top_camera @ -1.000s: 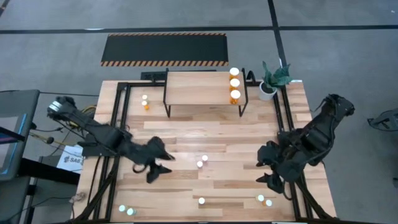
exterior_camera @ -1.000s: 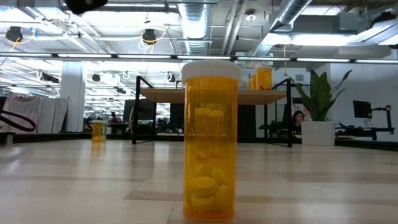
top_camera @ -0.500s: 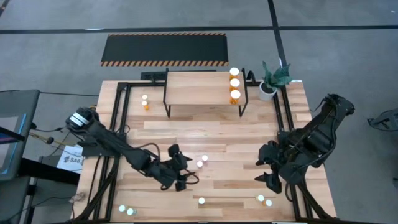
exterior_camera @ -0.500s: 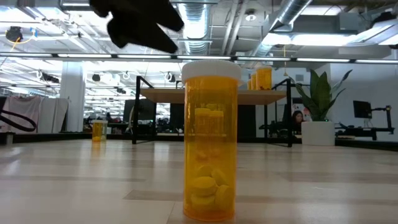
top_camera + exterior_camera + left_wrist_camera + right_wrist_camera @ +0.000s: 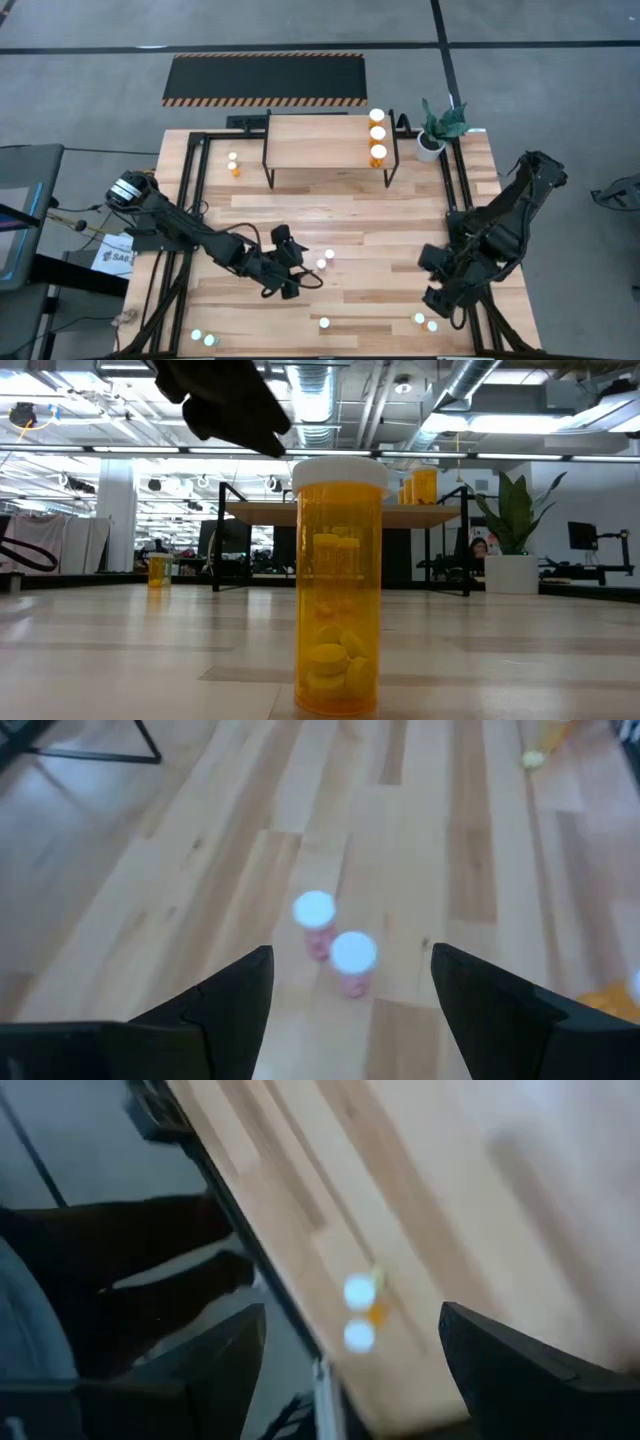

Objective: Pick and place medicine bottles onto shelf by color
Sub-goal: Put the right small orange pill bottle on the shelf

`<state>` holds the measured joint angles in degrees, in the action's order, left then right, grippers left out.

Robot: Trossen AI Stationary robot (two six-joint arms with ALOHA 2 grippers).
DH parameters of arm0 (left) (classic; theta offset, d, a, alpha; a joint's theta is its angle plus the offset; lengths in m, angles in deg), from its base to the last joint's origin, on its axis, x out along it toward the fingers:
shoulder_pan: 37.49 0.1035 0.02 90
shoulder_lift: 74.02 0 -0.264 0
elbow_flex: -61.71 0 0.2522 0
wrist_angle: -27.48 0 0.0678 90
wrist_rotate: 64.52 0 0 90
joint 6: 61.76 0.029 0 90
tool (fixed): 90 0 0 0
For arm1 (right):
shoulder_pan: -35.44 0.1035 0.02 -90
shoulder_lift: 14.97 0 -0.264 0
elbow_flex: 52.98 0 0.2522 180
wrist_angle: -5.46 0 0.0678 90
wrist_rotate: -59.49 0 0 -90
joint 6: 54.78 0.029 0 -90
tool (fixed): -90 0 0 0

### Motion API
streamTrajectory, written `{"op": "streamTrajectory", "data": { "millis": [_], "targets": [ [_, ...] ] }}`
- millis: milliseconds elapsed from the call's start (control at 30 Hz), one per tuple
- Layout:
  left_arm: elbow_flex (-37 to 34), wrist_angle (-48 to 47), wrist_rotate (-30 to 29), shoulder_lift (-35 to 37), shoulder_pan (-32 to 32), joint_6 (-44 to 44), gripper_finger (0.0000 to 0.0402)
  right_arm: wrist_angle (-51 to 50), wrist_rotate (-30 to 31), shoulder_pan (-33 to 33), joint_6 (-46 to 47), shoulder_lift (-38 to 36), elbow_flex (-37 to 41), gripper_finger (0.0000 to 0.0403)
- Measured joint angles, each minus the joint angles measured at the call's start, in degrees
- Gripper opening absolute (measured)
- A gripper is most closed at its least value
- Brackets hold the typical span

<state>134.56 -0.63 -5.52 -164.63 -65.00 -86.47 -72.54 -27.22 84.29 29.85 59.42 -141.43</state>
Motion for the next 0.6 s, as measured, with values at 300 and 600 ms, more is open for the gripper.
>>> {"op": "streamTrajectory", "data": {
  "millis": [300, 600],
  "targets": [
    [-0.02, -7.56, -0.33, 4.67, 2.64, 6.71, 0.0258, 0.23, -3.19, 5.31, 18.95, -0.04, 1.28, 0.0317],
    [-0.04, -22.01, -5.34, 20.71, 9.48, 12.21, 0.0258, -1.78, 1.67, 9.87, 28.05, -0.04, 1.28, 0.0317]
  ]
}}
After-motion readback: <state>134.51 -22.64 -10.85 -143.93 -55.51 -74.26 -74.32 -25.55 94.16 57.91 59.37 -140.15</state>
